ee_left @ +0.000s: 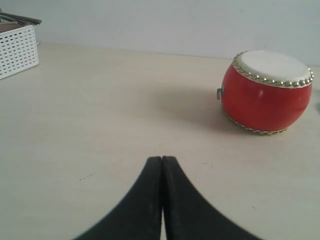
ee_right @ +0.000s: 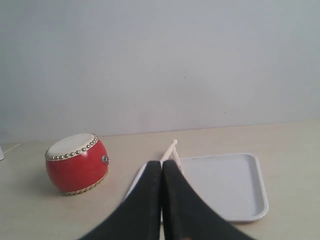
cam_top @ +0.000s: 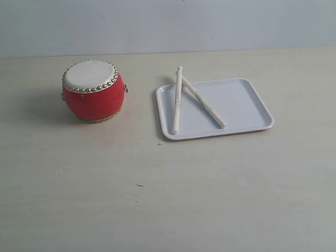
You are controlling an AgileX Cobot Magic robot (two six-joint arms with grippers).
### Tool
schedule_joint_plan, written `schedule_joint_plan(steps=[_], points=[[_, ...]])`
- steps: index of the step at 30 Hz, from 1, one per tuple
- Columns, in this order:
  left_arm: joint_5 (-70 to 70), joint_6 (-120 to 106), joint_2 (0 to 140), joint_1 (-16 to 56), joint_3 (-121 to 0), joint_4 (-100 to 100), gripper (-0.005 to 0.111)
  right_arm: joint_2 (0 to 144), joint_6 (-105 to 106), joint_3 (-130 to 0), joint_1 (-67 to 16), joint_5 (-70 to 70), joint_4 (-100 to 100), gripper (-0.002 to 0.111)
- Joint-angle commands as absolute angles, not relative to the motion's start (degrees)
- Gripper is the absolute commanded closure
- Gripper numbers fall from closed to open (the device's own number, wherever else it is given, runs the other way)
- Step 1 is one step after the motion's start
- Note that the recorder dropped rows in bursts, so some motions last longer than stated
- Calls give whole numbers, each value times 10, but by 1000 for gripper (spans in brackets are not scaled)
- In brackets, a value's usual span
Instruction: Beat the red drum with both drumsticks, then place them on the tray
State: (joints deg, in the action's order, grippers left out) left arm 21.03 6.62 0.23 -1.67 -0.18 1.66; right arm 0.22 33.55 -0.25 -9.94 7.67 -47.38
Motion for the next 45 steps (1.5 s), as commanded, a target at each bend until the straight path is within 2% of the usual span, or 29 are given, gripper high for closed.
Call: schedule_joint_plan(steps=[1,6,12,23,29,37,45], points=[[203,72,0,-17,0,20,107,0,345,0,-100,84,-462,108],[203,72,0,-17,0,20,107,0,344,0,-100,107,-428,108],[203,70,0,-17,0,20,107,0,184,0,-100,157,-184,108],[203,70,0,-17,0,20,107,0,55,0,-100,153,-51,108],[203,70,0,-17,0,20,107,0,44,0,-100,153,-31,108],[203,70,0,-17,0,20,107,0,-71,0,-100,153,47,108],[203,70,0,-17,0,20,107,0,-10,0,-100,155,27,108]])
